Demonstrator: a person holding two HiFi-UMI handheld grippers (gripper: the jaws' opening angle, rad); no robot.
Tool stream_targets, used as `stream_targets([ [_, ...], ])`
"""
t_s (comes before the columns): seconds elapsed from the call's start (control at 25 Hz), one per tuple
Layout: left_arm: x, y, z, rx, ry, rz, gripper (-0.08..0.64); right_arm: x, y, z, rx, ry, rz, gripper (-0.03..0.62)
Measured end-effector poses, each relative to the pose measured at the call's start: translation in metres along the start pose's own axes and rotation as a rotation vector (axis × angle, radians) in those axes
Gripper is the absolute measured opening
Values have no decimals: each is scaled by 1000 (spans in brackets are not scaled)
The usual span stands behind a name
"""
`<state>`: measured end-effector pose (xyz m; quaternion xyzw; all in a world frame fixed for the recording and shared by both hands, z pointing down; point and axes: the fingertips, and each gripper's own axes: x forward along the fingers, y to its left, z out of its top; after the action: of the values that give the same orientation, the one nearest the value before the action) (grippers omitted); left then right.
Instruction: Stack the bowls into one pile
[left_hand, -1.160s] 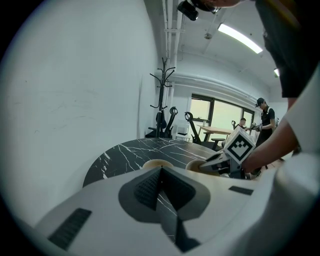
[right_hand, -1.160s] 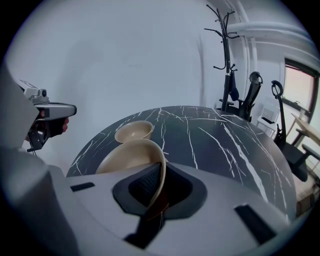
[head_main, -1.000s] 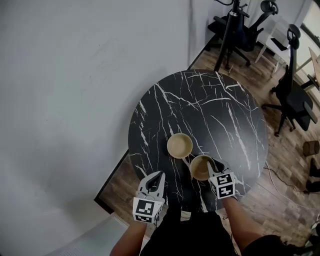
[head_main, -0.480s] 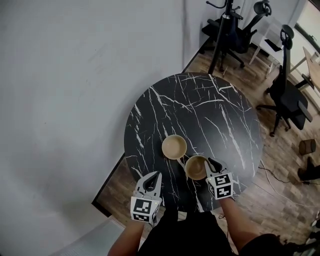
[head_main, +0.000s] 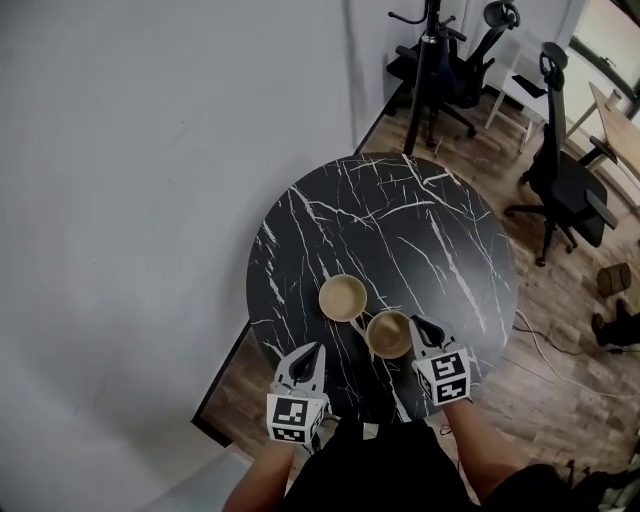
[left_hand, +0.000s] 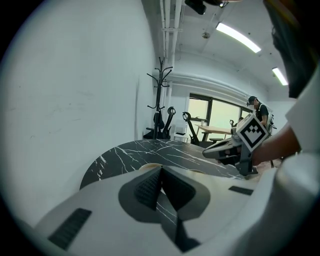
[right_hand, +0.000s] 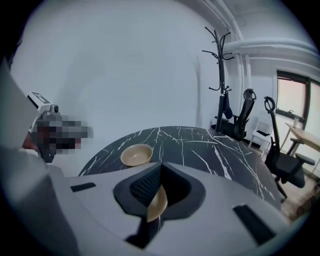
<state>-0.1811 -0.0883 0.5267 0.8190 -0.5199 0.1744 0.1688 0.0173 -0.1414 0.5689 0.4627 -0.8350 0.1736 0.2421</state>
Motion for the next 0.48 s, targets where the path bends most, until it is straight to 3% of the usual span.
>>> stream_targets([
  [0.48,5,4,-3,-31,19,34,11,-26,9,23,17,-116,-9,9],
])
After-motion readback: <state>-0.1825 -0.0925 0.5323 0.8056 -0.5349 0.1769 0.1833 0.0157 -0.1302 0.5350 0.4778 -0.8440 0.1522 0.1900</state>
